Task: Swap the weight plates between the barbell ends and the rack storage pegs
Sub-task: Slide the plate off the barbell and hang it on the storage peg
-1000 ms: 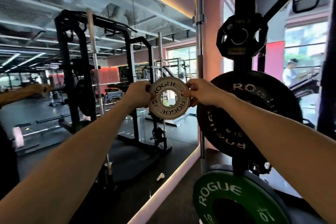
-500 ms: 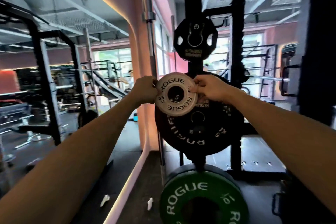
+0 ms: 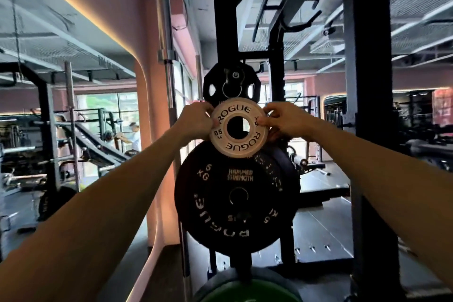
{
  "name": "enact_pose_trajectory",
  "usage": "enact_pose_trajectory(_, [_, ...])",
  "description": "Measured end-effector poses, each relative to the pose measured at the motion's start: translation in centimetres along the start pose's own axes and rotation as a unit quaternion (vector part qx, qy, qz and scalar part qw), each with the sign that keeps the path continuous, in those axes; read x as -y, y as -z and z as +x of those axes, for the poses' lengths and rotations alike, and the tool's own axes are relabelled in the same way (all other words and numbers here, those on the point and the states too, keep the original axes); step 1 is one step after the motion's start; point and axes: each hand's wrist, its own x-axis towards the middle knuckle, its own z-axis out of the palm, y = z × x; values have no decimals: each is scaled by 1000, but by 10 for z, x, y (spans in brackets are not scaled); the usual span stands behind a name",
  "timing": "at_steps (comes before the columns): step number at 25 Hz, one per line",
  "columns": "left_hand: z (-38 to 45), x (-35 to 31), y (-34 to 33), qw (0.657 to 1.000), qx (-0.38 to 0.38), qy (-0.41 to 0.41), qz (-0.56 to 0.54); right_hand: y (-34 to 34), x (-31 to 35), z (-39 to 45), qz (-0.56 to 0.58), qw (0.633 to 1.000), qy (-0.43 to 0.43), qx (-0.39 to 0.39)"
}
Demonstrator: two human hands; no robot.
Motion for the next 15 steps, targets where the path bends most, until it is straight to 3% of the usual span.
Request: enact_pose_trajectory(15, [109,-41,43,996,-68,-55,5,63,46,93,11,996,77,-38])
